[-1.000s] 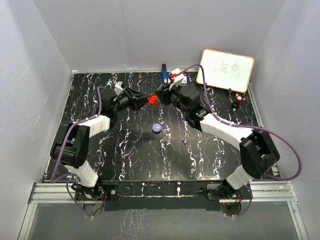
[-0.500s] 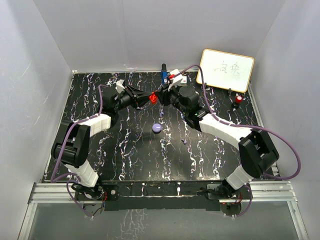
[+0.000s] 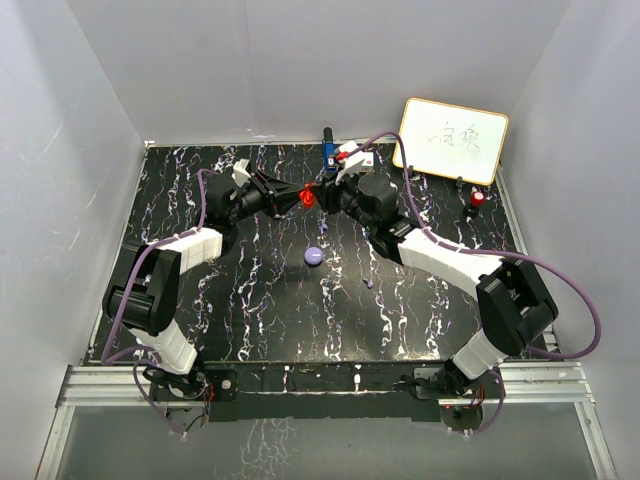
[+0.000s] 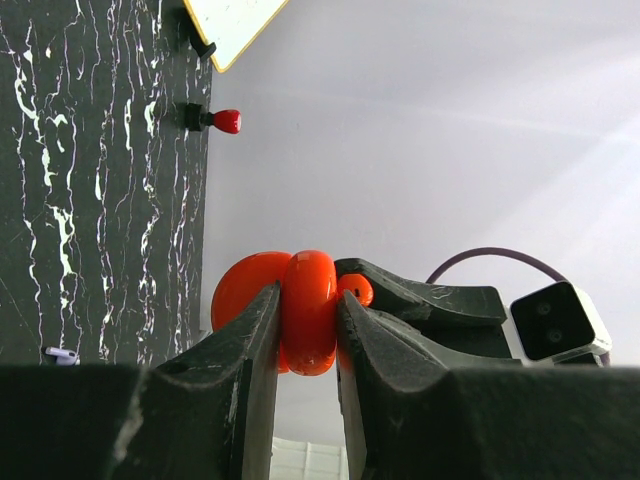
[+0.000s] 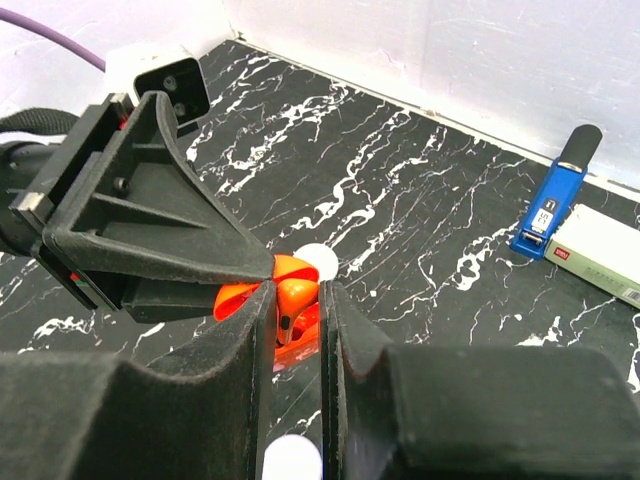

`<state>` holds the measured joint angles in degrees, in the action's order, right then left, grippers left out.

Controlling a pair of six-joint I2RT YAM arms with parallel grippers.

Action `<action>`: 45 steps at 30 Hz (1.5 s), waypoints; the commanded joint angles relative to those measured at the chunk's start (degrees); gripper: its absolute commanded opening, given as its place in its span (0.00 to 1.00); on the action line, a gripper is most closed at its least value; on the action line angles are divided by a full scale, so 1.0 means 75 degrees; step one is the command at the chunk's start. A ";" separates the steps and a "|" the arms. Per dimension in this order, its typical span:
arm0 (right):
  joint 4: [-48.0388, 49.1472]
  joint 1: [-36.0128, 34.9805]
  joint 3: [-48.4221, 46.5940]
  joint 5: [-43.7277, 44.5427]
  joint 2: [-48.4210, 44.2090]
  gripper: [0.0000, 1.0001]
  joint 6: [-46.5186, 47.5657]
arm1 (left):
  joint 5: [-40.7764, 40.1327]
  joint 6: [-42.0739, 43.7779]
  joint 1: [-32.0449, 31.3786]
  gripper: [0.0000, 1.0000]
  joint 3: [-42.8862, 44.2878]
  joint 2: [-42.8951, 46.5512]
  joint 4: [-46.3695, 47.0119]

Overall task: Insert the wireless bluetooth earbuds into the charging case
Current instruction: Place the earbud in the charging case.

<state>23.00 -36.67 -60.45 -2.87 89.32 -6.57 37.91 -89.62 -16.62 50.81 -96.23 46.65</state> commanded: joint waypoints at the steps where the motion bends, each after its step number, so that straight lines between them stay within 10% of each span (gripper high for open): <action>1: 0.0444 -0.0029 0.0042 0.0142 -0.0015 0.00 0.0137 | 0.0083 -0.0068 -0.0022 0.00 0.0188 0.0219 0.0140; 45: 0.0437 -0.0027 0.0024 0.0140 0.0059 0.00 0.0184 | 0.0265 -0.0132 -0.0047 0.00 0.0164 0.0412 0.0165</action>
<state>22.92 -36.69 -60.07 -2.52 89.45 -6.04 38.20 -90.04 -16.62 50.81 -96.18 46.68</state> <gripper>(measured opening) 0.183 0.238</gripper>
